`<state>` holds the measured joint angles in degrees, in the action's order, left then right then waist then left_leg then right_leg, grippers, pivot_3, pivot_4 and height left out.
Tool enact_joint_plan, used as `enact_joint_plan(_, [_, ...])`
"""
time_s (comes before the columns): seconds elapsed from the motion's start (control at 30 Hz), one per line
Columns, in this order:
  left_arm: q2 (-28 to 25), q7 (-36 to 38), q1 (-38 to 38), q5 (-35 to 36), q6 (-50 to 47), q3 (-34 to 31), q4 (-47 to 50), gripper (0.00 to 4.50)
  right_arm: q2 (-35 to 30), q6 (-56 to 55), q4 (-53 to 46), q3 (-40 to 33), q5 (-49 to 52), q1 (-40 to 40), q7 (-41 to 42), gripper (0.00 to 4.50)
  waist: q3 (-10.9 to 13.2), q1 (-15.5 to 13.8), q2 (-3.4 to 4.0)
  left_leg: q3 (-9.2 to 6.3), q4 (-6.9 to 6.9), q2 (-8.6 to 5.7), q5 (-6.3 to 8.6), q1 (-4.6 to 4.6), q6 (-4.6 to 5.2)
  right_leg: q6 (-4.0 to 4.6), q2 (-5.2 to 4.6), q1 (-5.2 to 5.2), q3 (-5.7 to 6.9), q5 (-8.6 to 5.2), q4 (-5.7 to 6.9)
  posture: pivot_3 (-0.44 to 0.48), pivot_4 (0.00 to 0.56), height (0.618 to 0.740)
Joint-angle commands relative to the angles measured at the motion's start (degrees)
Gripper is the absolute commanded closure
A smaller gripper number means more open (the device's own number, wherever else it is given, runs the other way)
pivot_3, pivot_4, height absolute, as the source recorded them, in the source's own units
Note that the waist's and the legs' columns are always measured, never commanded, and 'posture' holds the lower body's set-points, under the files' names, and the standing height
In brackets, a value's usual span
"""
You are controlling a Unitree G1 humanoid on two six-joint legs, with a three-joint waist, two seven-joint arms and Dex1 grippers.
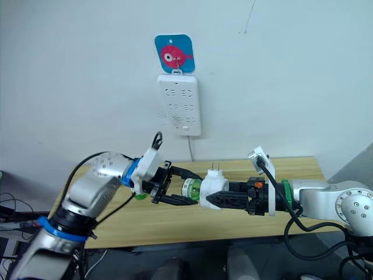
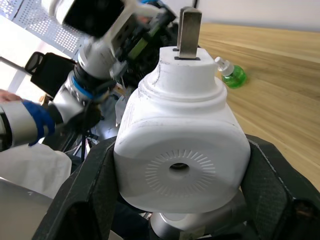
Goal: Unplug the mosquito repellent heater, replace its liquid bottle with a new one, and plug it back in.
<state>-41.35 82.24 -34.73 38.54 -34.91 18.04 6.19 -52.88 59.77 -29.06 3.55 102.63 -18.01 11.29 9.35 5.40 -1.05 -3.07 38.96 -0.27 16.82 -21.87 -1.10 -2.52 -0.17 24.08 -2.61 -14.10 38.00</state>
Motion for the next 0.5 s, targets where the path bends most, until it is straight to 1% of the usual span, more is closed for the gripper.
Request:
enact_joint_plan(0.03, [-3.2,1.5,-2.5,4.5,-15.8,-0.3,-2.1,2.2,-1.3,-0.1,0.1,-2.6,0.1,-0.5,0.5,1.47,0.0,0.3,0.01,0.01,-0.02,0.0,0.0,0.02,0.0,0.0,0.0,0.0,-0.01,-0.01,-0.01,-0.16,0.153,0.733])
enact_joint_plan(0.07, [-2.5,-0.1,-3.2,5.2,-18.6,-0.8,-2.9,2.2,-1.3,-0.2,0.1,-2.6,0.1,-0.5,0.6,1.47,0.0,0.3,0.01,0.0,-0.03,0.0,0.01,0.01,0.01,0.0,0.0,0.0,0.01,-0.01,-0.02,-0.162,0.151,0.733])
enact_joint_plan(0.1, [-2.5,0.3,-3.6,5.3,-20.1,-0.5,-3.4,2.2,-1.3,-0.2,0.0,-2.6,0.1,-0.4,0.6,1.47,0.0,0.3,0.0,0.0,-0.03,0.02,0.01,0.01,0.01,0.0,0.0,0.01,0.01,-0.01,-0.03,-0.162,0.151,0.733])
enact_joint_plan(0.17, [-1.2,-1.1,-3.1,4.4,-19.9,-1.0,-4.8,2.2,-1.3,-0.5,-0.3,-2.7,0.4,0.0,0.3,1.47,0.0,0.3,0.0,-0.01,-0.04,0.02,0.01,0.0,0.01,0.0,0.0,0.04,0.0,-0.01,-0.02,-0.169,0.15,0.733])
enact_joint_plan(0.27, [-0.6,0.0,-1.5,1.6,-13.5,-0.8,-3.8,2.2,-1.4,-0.6,-0.6,-2.7,0.6,0.3,0.0,1.47,0.0,0.3,0.0,0.0,-0.04,0.04,0.01,0.0,0.01,0.02,0.0,0.04,-0.01,-0.01,-0.02,-0.165,0.15,0.733])
enact_joint_plan(0.33, [1.7,-1.6,-0.5,0.7,-8.6,-2.6,-3.3,1.46,-1.4,-0.6,-0.6,-2.8,0.9,0.4,-0.2,1.47,0.0,0.2,0.0,0.01,-0.05,0.04,0.01,0.01,0.01,0.03,-0.01,0.03,-0.03,-0.01,-0.02,-0.165,0.15,0.733])
enact_joint_plan(0.37, [2.4,-2.0,0.0,-0.6,-5.6,-2.8,-3.0,1.19,-1.5,-0.7,-0.6,-2.7,1.0,0.4,-0.3,1.47,0.0,0.2,0.0,0.02,-0.04,0.04,0.01,0.01,0.01,0.03,-0.02,0.04,-0.05,-0.01,-0.01,-0.165,0.15,0.733])
enact_joint_plan(0.47, [2.9,-0.9,2.2,-4.7,2.2,-2.5,-2.6,0.27,-1.6,-0.8,-0.6,-2.7,1.2,0.4,-0.3,1.47,0.0,0.0,0.0,0.07,-0.03,0.02,0.0,0.02,0.0,0.04,-0.04,0.03,-0.1,-0.01,-0.02,-0.163,0.15,0.733])
enact_joint_plan(0.5, [2.8,-0.4,3.2,-6.1,5.0,-2.5,-2.8,0.23,-1.5,-0.7,-0.5,-2.7,1.2,0.3,-0.3,1.47,0.0,-0.1,0.0,0.07,-0.03,0.02,0.0,0.02,0.0,0.04,-0.05,0.03,-0.1,-0.01,-0.02,-0.163,0.15,0.733])
